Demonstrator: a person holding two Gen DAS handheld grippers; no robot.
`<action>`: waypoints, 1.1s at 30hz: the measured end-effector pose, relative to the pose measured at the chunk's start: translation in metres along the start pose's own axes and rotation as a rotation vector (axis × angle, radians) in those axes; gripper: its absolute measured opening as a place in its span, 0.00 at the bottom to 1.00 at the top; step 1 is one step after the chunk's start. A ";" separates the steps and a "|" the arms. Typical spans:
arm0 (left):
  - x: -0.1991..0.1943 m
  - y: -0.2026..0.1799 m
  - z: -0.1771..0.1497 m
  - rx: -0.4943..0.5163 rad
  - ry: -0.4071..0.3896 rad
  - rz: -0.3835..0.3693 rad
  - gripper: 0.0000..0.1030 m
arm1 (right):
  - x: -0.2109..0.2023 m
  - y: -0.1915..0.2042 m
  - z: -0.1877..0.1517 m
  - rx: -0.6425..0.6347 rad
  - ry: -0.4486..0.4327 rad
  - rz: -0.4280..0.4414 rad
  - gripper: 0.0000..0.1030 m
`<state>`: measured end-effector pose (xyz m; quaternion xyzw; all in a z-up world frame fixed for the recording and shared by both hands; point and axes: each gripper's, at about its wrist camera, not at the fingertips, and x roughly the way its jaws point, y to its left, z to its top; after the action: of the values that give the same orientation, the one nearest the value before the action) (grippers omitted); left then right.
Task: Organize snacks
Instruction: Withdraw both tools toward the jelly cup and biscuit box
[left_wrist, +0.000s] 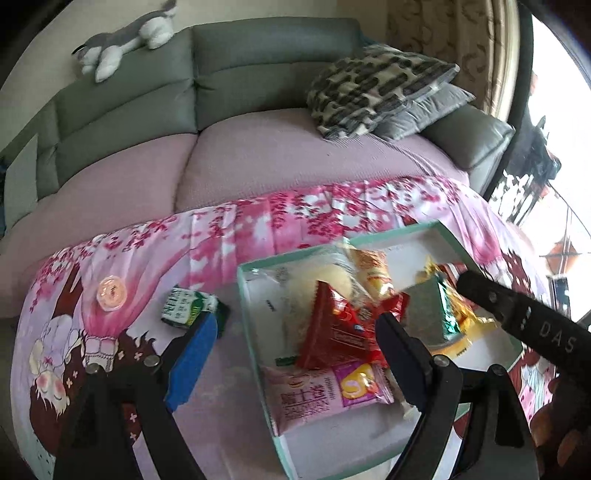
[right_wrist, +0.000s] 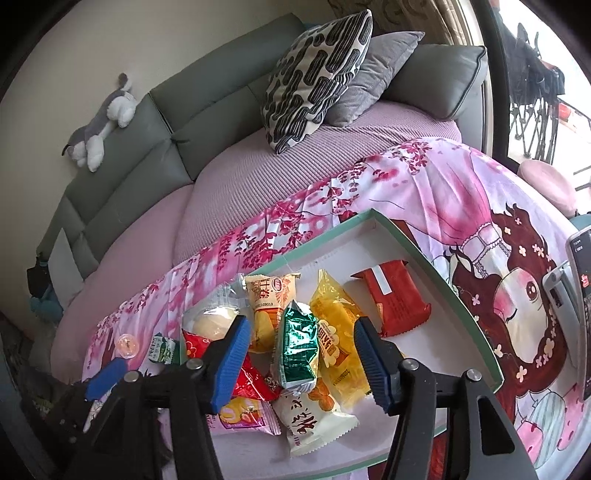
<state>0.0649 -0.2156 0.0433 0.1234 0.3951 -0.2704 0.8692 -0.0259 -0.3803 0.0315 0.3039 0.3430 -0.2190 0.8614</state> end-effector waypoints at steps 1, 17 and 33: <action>-0.001 0.005 0.001 -0.021 -0.003 0.011 0.85 | 0.001 0.000 0.000 -0.001 0.004 -0.002 0.60; -0.011 0.107 -0.008 -0.343 -0.071 0.290 1.00 | 0.008 0.024 -0.005 -0.082 0.006 0.005 0.98; -0.020 0.152 -0.019 -0.437 -0.059 0.302 1.00 | 0.014 0.063 -0.018 -0.199 0.009 0.023 1.00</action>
<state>0.1283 -0.0752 0.0464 -0.0177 0.3957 -0.0494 0.9169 0.0124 -0.3251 0.0348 0.2218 0.3635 -0.1726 0.8882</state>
